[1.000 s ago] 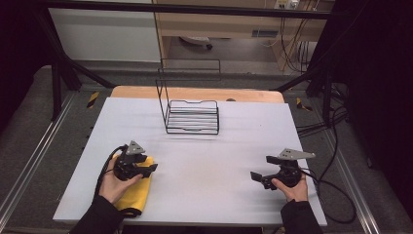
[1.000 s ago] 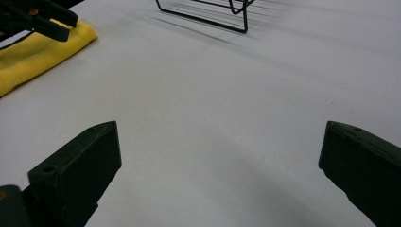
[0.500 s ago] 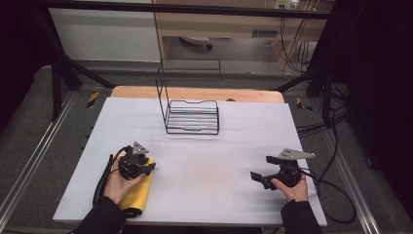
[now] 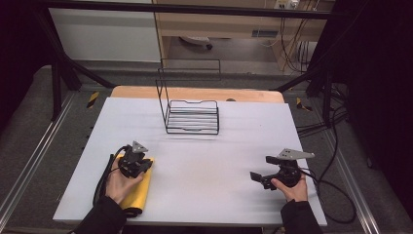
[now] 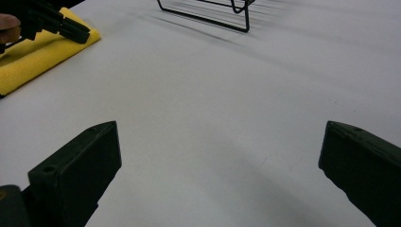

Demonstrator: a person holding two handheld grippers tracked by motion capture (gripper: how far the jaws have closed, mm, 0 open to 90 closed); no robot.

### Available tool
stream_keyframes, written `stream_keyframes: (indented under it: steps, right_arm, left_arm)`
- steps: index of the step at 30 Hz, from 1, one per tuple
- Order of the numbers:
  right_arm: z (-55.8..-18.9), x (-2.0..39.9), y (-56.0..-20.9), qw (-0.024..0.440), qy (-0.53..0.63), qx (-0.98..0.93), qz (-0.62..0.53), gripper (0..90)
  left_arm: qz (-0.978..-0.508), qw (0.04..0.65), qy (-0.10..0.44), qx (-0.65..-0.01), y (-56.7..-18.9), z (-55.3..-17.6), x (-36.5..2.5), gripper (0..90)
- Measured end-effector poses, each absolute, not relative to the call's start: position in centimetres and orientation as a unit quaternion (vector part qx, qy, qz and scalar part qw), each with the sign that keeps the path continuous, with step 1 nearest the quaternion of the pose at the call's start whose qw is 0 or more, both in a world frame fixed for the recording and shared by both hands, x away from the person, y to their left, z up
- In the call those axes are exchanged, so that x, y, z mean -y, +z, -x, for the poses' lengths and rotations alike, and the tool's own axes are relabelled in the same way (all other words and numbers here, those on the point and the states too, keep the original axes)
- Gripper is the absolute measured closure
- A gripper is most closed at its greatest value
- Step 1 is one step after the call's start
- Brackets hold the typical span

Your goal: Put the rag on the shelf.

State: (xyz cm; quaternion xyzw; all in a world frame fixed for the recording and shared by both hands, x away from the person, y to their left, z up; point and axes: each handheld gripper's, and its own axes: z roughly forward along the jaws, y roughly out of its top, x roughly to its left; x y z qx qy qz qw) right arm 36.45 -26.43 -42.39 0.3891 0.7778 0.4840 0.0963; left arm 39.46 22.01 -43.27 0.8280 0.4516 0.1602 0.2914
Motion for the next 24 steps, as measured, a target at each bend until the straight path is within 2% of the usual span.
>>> stream_keyframes:
  steps: [6,12,24]
  right_arm:
    - [-36.5,26.4,-42.4,0.095,0.485,-0.778,-0.389,0.6]
    - [-36.5,26.2,-42.5,0.093,0.482,-0.78,-0.387,0.7]
    - [-36.6,26.1,-42.5,0.092,0.481,-0.781,-0.387,0.7]
  left_arm:
    - [-0.812,0.335,0.149,-0.454,-42.1,-38.7,-22.1,84.5]
    - [-0.81,0.365,0.137,-0.438,-41.4,-37.9,-20.1,84.5]
    - [-0.831,0.355,0.129,-0.408,-42.0,-38.9,-14.7,84.3]
